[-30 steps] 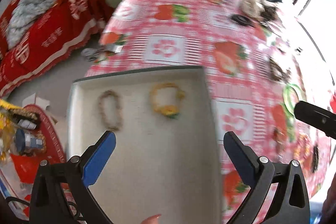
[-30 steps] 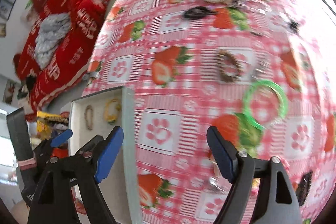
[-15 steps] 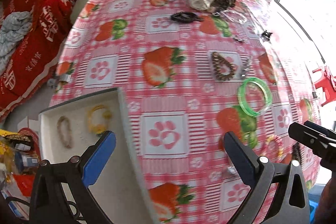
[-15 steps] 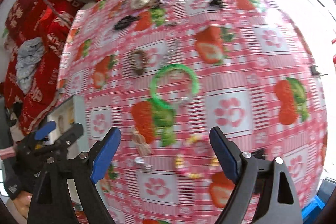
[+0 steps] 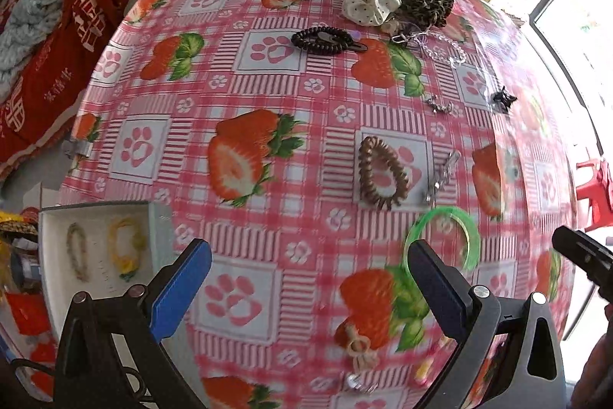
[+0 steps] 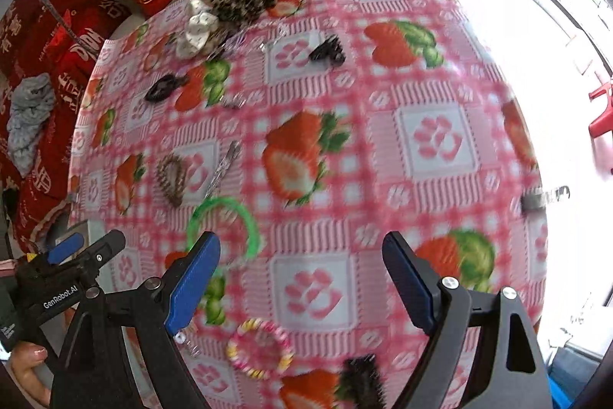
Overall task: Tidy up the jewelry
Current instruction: 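Move both open tools back over the jewelry on the table, then grasp the black claw clip with the right tool while the left tool grasps the brown coiled hair tie, then carry the clip and hair tie over the white tray with both tools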
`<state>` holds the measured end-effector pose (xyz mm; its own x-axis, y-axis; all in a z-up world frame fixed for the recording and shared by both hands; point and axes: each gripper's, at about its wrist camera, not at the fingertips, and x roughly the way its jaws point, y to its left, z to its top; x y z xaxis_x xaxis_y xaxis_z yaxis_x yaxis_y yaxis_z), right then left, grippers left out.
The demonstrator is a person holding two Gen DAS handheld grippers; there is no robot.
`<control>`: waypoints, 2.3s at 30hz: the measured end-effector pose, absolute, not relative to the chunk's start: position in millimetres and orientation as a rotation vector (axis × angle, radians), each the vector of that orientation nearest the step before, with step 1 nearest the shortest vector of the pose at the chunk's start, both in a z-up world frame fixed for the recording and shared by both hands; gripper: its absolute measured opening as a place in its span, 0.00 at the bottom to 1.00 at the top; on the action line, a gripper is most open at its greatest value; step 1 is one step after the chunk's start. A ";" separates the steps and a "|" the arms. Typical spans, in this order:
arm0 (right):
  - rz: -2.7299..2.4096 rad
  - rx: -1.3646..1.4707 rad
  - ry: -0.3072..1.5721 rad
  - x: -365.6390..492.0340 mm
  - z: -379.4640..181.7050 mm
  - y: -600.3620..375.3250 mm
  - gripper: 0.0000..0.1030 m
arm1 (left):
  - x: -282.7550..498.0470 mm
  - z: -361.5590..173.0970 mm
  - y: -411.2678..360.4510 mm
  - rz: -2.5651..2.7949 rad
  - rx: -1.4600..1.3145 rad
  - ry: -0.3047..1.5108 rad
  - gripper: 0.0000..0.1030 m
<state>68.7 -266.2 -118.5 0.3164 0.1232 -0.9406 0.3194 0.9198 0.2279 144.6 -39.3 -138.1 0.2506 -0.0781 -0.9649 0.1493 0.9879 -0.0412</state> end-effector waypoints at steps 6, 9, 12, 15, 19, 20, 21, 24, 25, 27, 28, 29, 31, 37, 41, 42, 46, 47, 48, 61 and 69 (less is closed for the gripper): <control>-0.134 0.418 1.249 101.5 -124.9 -294.9 0.86 | 160.1 -149.7 -57.7 -0.130 0.050 1.317 1.00; -0.136 0.411 1.246 116.4 -130.1 -303.5 0.86 | 166.9 -156.3 -64.1 -0.123 0.043 1.327 1.00; -0.131 0.417 1.251 131.3 -138.5 -310.3 0.86 | 172.9 -162.6 -69.4 -0.121 0.036 1.329 1.00; -0.132 0.413 1.249 144.3 -145.3 -315.2 0.86 | 178.7 -169.1 -74.3 -0.116 0.040 1.327 1.00; -0.129 0.389 1.244 165.5 -153.7 -320.8 0.85 | 184.8 -176.5 -76.6 -0.106 0.029 1.329 1.00; -0.126 0.381 1.240 170.5 -155.1 -321.7 0.85 | 186.8 -178.5 -77.1 -0.102 0.026 1.330 1.00; -0.124 0.376 1.238 174.8 -156.2 -322.5 0.83 | 188.4 -179.9 -77.6 -0.099 0.024 1.330 1.00; -0.130 0.373 1.237 189.4 -163.6 -326.6 0.79 | 193.6 -185.3 -79.2 -0.093 0.030 1.338 0.92; -0.136 0.377 1.239 194.3 -166.8 -328.7 0.79 | 195.0 -187.7 -80.1 -0.094 0.033 1.345 0.92; -0.146 0.383 1.242 203.0 -172.4 -332.2 0.77 | 196.5 -191.1 -81.8 -0.091 0.038 1.345 0.92; -0.148 0.382 1.239 208.0 -174.8 -333.3 0.77 | 197.0 -192.2 -82.7 -0.089 0.044 1.342 0.92; -0.148 0.377 1.237 211.9 -176.4 -333.5 0.76 | 197.8 -193.7 -83.5 -0.087 0.050 1.341 0.92; -0.146 0.366 1.234 219.6 -179.6 -333.2 0.76 | 198.4 -196.8 -84.8 -0.087 0.052 1.344 0.87; -0.163 0.310 1.221 235.8 -184.8 -327.2 0.63 | 198.6 -202.5 -92.8 -0.078 0.065 1.339 0.80; -0.164 0.236 1.213 239.8 -183.2 -319.3 0.39 | 199.0 -198.1 -97.2 -0.085 0.063 1.325 0.65; -0.161 0.232 1.210 239.1 -182.9 -318.7 0.39 | 198.1 -196.5 -99.7 -0.089 0.067 1.322 0.63; -0.143 0.215 1.205 234.3 -181.0 -316.6 0.39 | 198.6 -195.2 -108.2 -0.105 0.075 1.319 0.46; -0.137 0.218 1.205 232.7 -180.6 -316.7 0.39 | 198.6 -194.3 -110.4 -0.109 0.081 1.315 0.41; -0.130 0.227 1.204 230.7 -179.4 -317.6 0.39 | 199.0 -194.0 -112.5 -0.112 0.088 1.315 0.40; -0.025 0.325 1.200 185.5 -156.4 -314.5 0.39 | 174.0 -163.5 -100.3 -0.151 0.061 1.276 0.29; 0.041 0.361 1.221 153.0 -145.7 -303.6 0.39 | 146.4 -140.6 -86.5 -0.160 0.016 1.240 0.29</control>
